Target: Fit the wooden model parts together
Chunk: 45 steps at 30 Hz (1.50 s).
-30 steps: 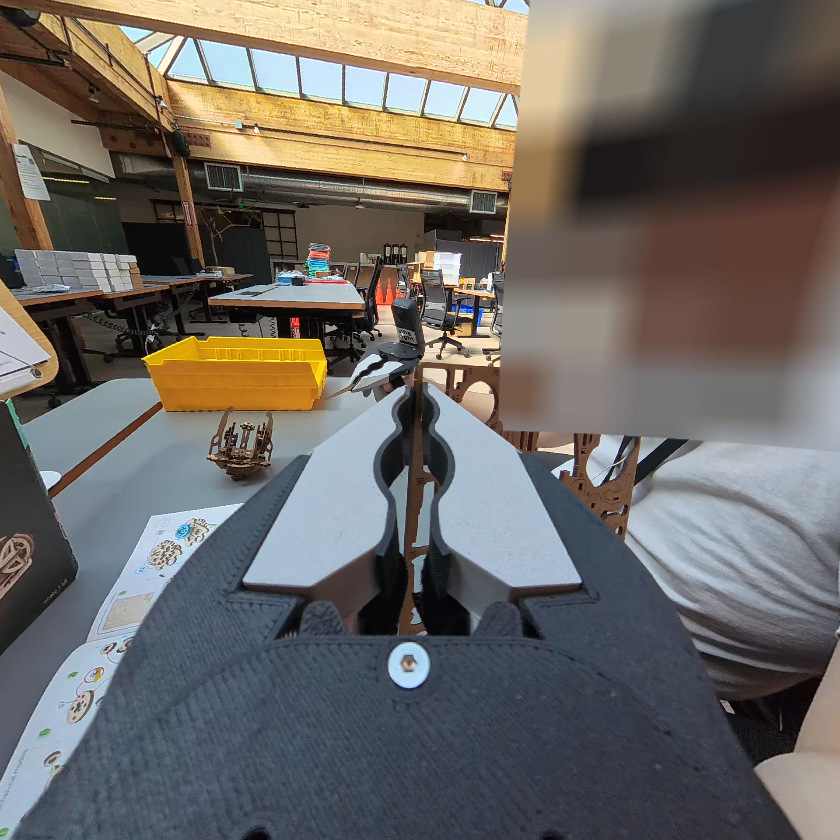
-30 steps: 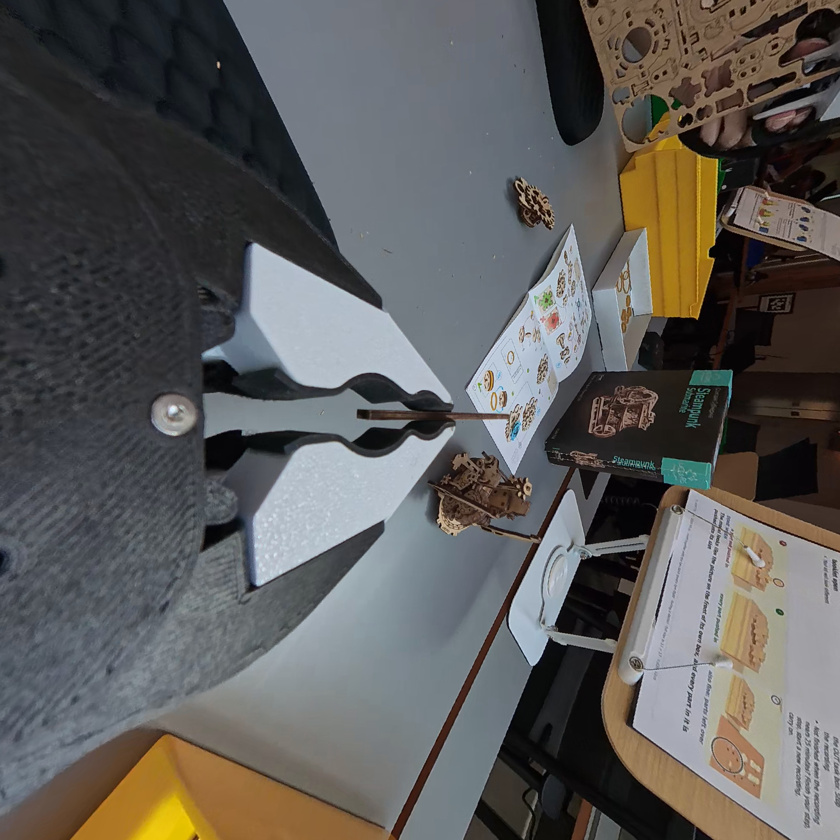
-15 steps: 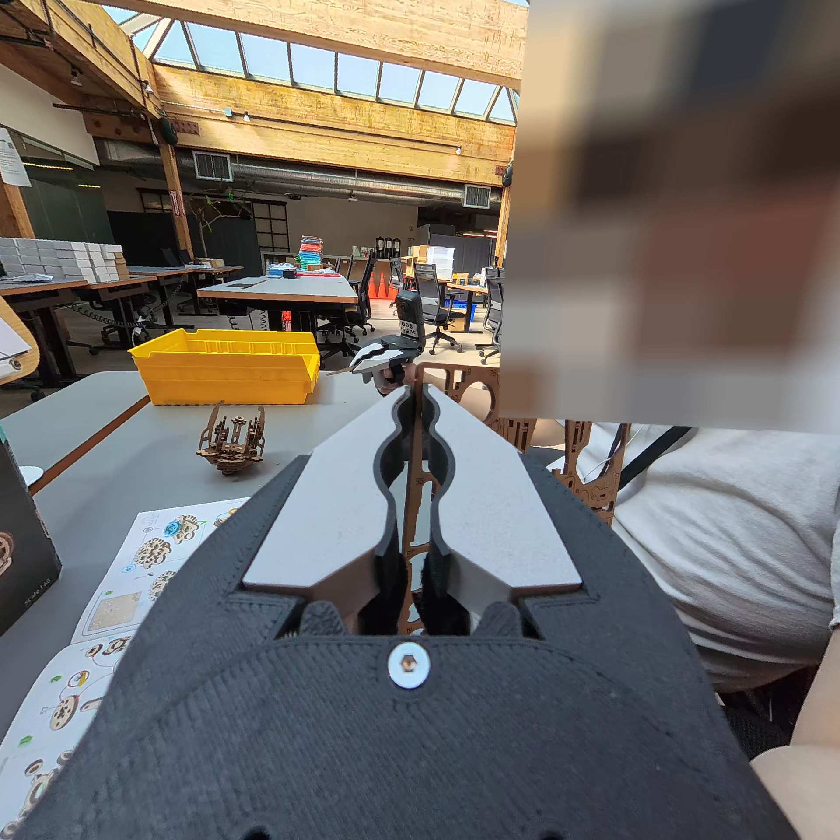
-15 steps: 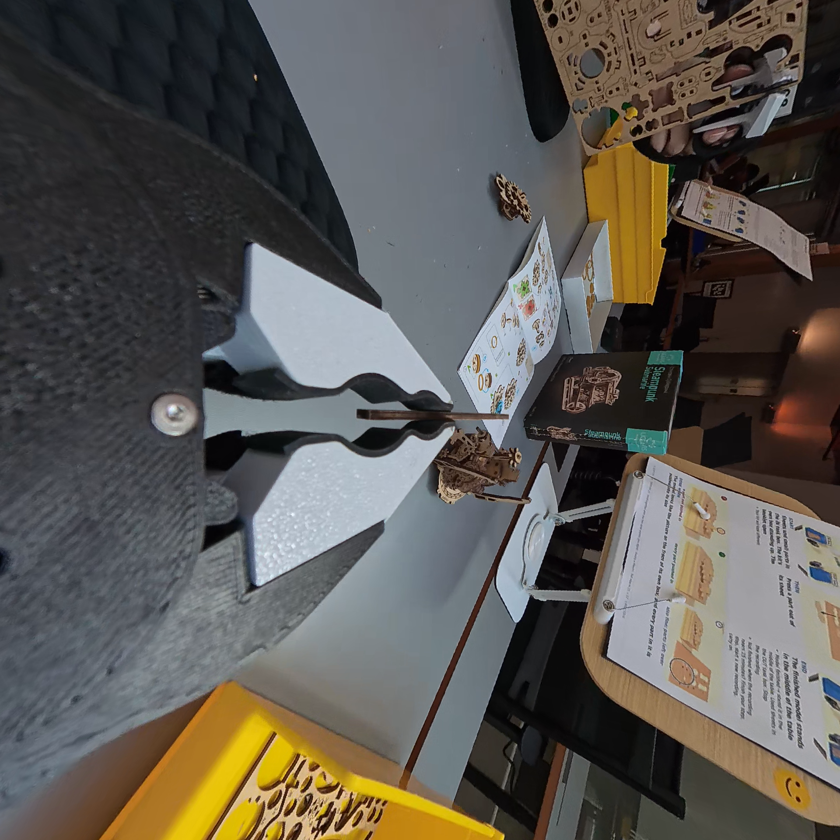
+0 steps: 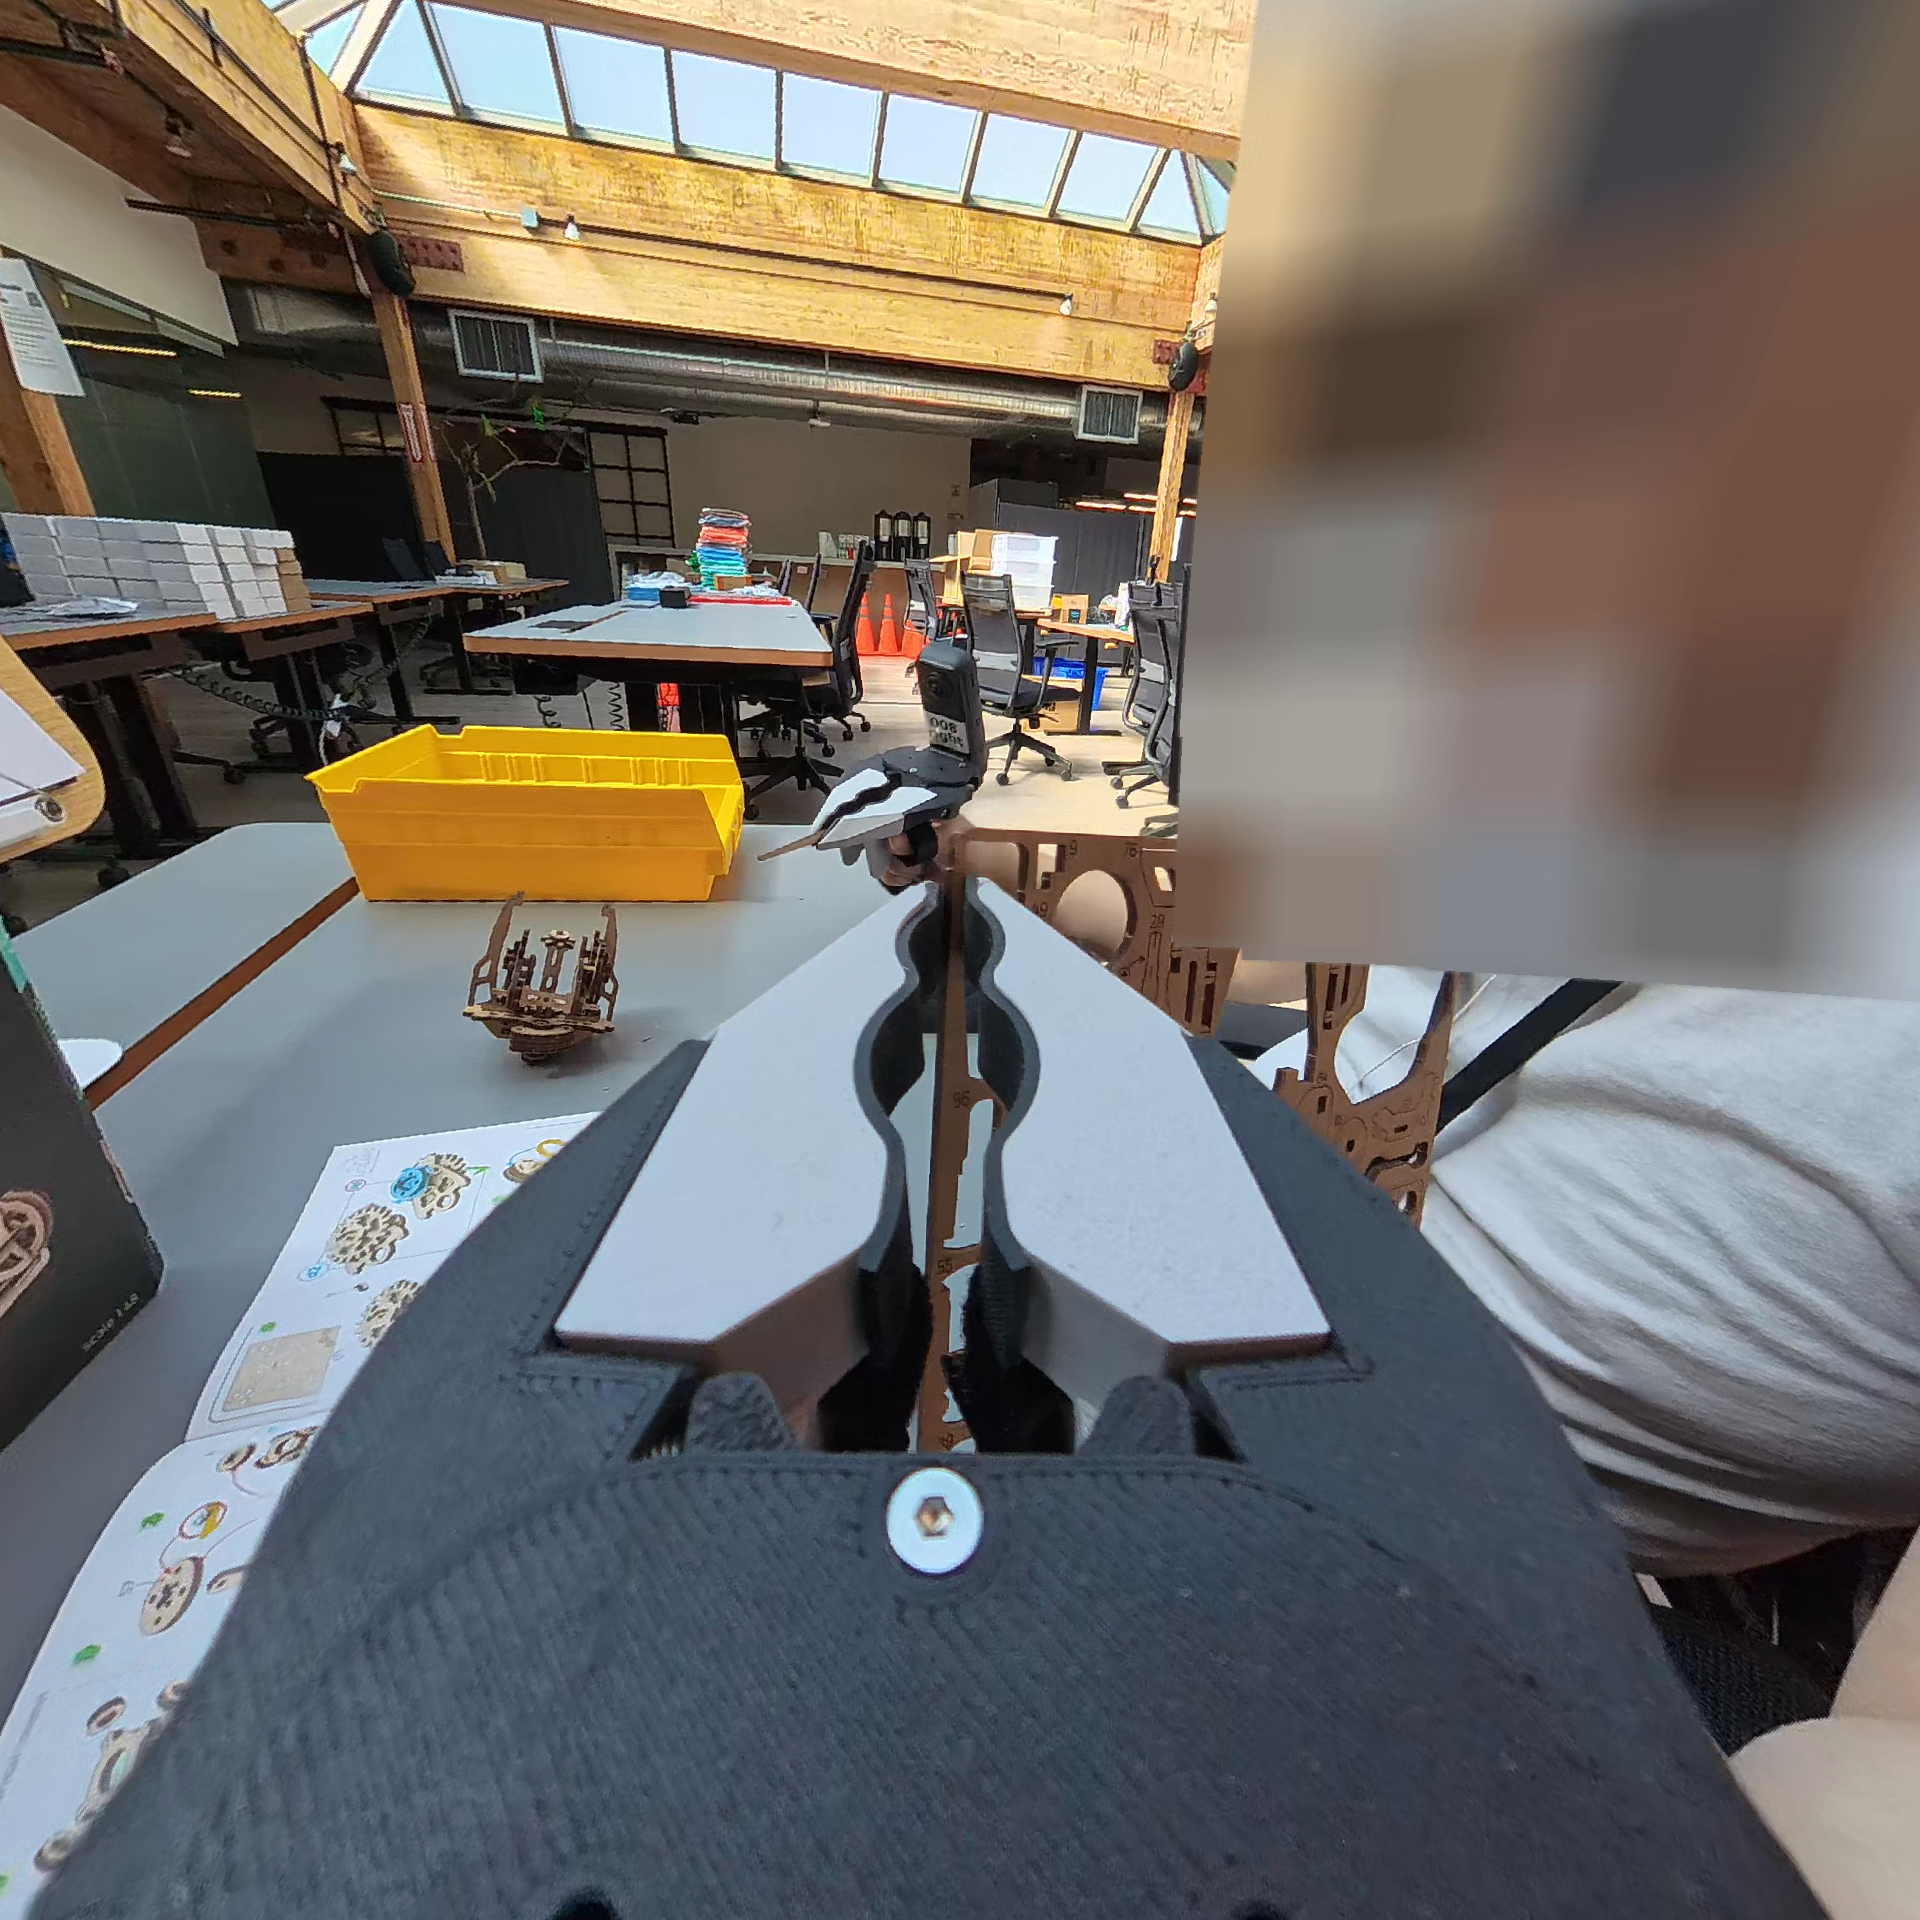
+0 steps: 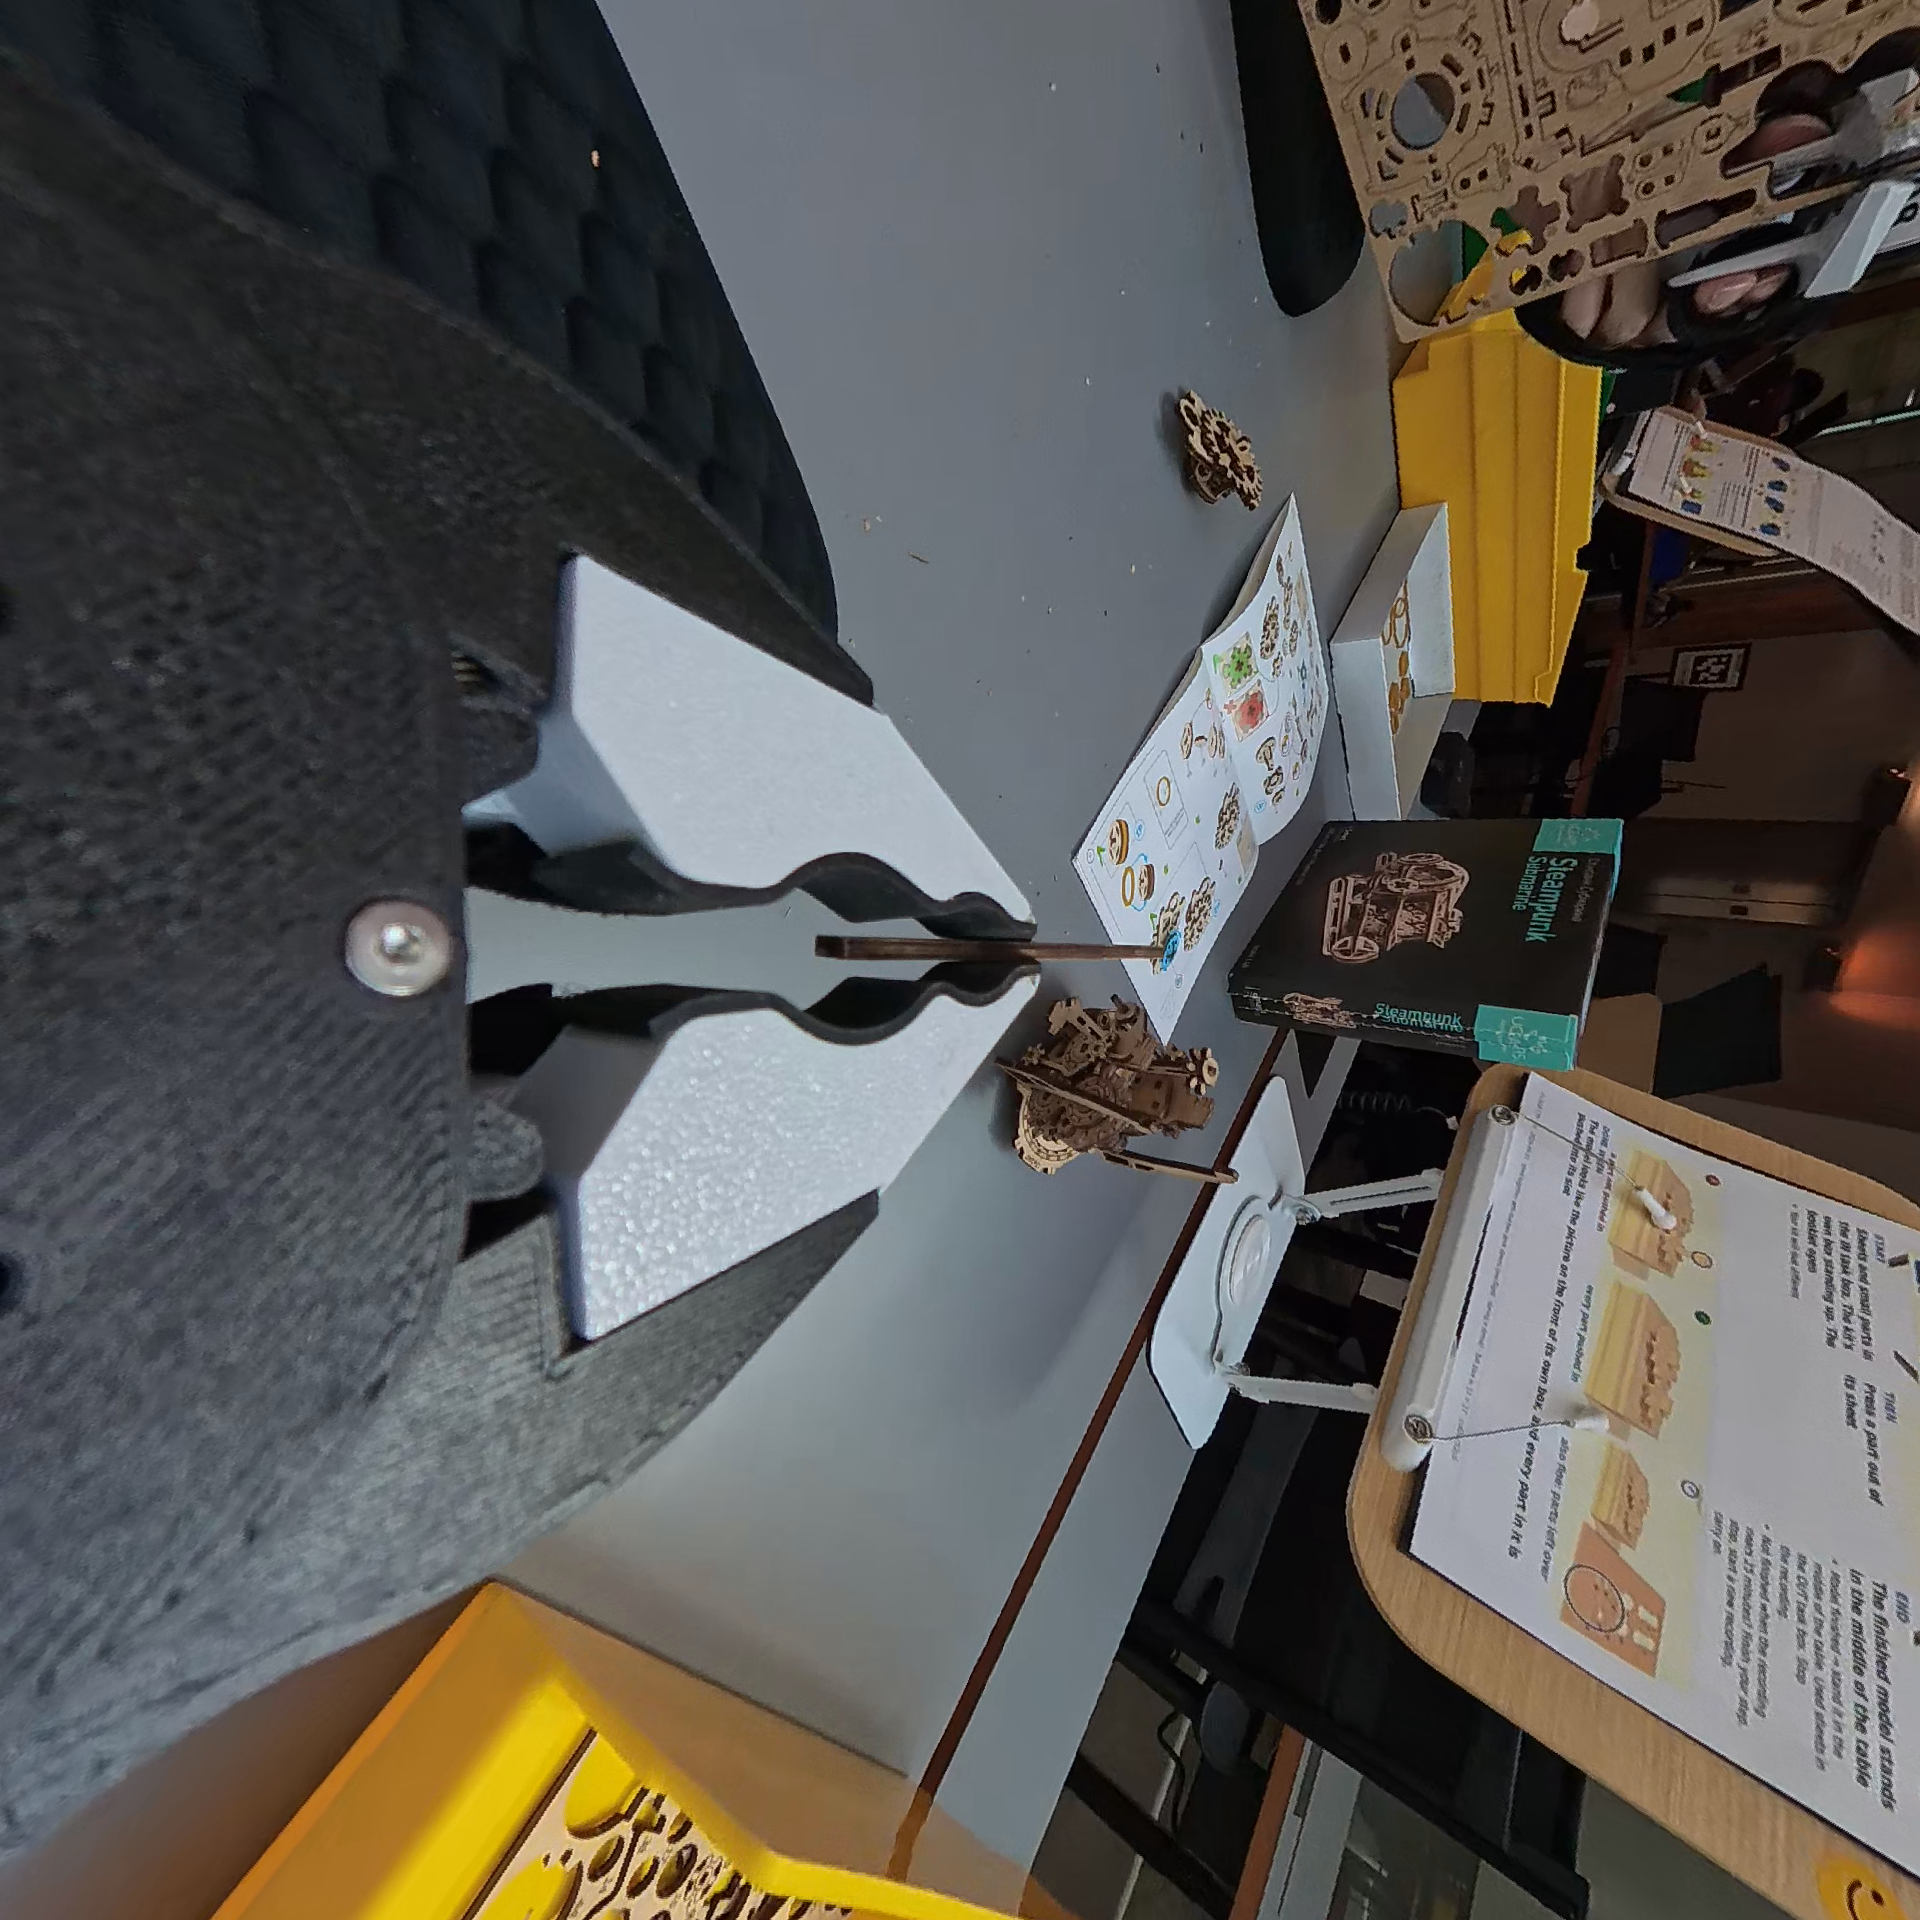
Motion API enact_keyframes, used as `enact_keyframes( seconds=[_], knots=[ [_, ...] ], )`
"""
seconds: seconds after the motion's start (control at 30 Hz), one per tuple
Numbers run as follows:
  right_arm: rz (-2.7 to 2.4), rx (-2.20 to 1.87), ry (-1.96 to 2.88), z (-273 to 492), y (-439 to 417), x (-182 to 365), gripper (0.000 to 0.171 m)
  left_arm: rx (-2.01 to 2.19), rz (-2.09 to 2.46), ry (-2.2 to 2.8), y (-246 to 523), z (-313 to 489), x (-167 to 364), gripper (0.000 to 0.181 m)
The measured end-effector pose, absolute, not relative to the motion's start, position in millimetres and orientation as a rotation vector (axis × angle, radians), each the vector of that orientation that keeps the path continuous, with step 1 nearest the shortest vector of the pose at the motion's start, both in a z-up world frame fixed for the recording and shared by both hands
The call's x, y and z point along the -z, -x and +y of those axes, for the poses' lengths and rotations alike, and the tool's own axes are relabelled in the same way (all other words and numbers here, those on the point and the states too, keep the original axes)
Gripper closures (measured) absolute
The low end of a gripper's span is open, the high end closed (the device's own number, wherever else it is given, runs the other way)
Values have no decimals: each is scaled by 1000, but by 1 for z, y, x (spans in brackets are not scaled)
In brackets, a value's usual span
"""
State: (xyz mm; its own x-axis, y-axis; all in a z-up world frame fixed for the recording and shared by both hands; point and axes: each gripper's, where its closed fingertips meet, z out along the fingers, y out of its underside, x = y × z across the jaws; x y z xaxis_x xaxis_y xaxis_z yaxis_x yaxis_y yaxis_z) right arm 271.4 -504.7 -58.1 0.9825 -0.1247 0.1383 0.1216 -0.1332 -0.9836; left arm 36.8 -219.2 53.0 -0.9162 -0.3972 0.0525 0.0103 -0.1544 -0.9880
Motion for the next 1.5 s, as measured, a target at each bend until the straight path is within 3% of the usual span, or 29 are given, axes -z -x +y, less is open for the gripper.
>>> enact_keyframes(
  seconds=[0.3, 0.83, 1.0, 1.2, 1.4, 1.5],
  knots=[
    [14, 205, 1690, -505, -274, 60, 169, 1433, 1987, 886, -105, -221, -1, 181],
    [8, 204, 1728, -500, -273, 69, 169, 1358, 1965, 970, -113, -209, -5, 181],
    [-8, 199, 1748, -498, -272, 73, 169, 1253, 1736, 950, -77, -176, -67, 181],
    [-50, 176, 1775, -492, -263, 77, 169, 838, 1530, 1149, -9, -94, -115, 181],
    [-112, 211, 1846, -485, -255, 88, 169, 330, 1444, 1530, 78, -13, -84, 180],
    [-120, 219, 1859, -483, -254, 91, 169, 353, 1409, 1747, 115, 18, -50, 180]
  ],
)
